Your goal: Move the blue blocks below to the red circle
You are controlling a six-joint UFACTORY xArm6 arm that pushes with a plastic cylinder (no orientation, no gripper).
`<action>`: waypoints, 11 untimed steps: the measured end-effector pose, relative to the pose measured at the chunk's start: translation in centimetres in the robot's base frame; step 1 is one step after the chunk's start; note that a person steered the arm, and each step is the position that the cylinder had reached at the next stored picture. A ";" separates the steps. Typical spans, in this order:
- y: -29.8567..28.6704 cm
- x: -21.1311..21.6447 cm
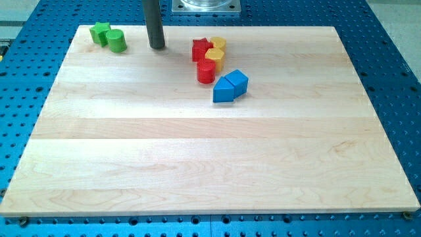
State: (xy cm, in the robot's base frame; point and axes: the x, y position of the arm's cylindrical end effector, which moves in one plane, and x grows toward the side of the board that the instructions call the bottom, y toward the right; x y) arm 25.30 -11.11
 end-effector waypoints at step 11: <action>15.2 15.0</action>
